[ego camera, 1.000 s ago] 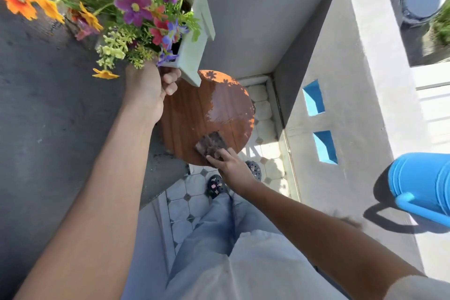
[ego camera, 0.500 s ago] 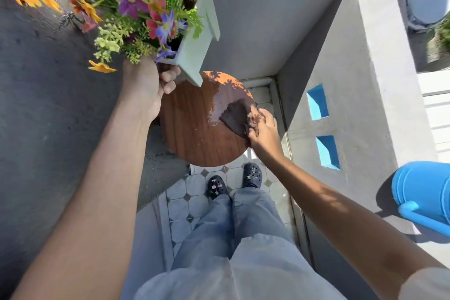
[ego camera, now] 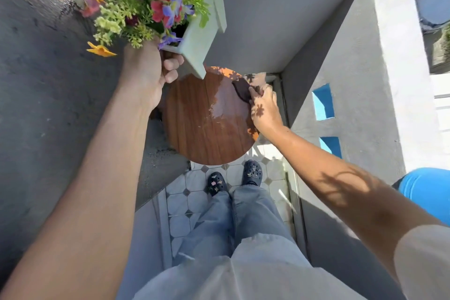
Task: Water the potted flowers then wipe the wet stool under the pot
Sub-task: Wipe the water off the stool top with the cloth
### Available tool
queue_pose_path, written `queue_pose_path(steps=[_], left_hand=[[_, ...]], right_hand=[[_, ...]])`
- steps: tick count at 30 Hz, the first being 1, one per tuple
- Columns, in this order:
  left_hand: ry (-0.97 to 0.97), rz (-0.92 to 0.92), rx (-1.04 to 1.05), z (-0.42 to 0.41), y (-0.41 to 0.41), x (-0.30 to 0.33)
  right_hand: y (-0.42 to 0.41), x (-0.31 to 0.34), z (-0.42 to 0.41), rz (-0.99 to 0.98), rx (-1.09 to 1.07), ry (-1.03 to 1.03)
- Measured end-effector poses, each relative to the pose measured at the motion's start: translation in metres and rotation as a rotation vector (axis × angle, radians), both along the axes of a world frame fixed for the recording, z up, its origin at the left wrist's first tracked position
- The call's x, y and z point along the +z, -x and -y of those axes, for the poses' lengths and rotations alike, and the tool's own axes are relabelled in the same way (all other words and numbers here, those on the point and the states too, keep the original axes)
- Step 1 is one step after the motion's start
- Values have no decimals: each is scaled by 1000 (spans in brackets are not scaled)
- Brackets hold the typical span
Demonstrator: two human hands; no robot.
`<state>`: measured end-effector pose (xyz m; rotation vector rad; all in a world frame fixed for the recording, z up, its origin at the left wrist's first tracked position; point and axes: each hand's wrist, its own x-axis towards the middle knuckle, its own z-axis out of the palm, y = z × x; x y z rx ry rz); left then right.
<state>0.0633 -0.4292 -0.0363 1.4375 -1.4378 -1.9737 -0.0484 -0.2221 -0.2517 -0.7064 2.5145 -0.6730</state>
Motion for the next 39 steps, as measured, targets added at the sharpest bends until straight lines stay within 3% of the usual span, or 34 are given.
queue_pose_path(steps=[4,10,13,15,20,22,25,29,31,33,37,39], left_hand=[[-4,-20,-3,6,4,1],[-27,-24,62,15,16,1],[-33,-29,61,18,17,0],[-27,-28,47,20,18,-1],[-10,-29,52,27,16,-4],[-3,-23,56,29,16,-4],[8,-16,55,29,18,-2],[19,-20,47,29,20,-2],[10,-14,53,32,21,-2],[3,-14,68,33,20,-2],[-2,-23,77,30,19,0],[2,-22,79,28,18,0]], right_hand=[[-5,-6,44,-28,4,-62],[-129,-3,56,-38,591,23],[-130,1,38,-30,808,17],[-98,-1,35,-70,722,34],[8,-12,83,-94,100,-109],[-1,-9,107,-92,43,-91],[-67,1,128,-72,301,2],[-144,3,121,-37,886,18],[-133,-4,112,-80,969,52],[-97,-10,111,-126,821,53],[-24,-13,132,-126,256,-26],[-22,-12,144,-139,162,-28]])
